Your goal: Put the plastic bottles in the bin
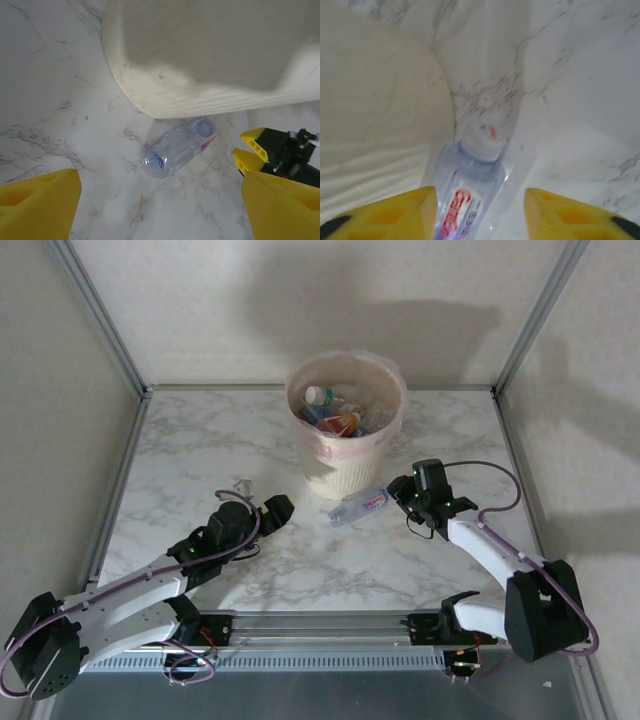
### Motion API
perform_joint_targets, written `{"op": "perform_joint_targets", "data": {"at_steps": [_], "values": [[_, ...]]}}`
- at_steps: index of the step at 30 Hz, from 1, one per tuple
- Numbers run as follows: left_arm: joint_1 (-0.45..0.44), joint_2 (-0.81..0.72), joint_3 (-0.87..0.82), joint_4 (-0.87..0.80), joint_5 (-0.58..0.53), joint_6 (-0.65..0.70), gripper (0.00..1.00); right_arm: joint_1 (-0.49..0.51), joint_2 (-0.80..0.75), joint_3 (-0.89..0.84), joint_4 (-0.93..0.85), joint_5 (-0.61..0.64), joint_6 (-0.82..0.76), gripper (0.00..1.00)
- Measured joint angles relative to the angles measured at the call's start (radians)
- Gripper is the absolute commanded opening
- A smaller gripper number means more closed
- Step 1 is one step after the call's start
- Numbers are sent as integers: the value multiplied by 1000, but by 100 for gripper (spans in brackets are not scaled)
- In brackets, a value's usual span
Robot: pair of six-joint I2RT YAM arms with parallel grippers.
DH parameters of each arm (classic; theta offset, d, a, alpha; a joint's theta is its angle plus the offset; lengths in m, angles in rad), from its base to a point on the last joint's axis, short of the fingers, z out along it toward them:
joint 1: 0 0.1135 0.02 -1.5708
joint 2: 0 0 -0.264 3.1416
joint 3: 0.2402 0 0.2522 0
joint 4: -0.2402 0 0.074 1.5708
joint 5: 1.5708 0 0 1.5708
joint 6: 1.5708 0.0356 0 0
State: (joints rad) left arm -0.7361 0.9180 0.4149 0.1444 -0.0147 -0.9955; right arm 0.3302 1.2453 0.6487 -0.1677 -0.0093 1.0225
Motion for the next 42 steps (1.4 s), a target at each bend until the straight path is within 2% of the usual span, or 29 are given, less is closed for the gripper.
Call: {"op": "perform_joint_targets", "data": {"at_steps": [8,14,19,26,33,42], "values": [[0,12,-19,4,10,-5,83,-96,176,33,125,-72,-109,38],[0,71,-34,20,26,-7,83,-115,319,106,197,-130,-193,35],[0,105,-34,38,43,-7,83,-113,348,102,221,-177,-222,35],[1,120,-30,39,44,1,83,-68,332,59,233,-203,-254,34],[6,119,-18,36,44,1,83,-2,198,-27,192,-204,-250,35],[34,89,-9,19,43,5,82,211,11,-133,109,-204,-190,39]]}}
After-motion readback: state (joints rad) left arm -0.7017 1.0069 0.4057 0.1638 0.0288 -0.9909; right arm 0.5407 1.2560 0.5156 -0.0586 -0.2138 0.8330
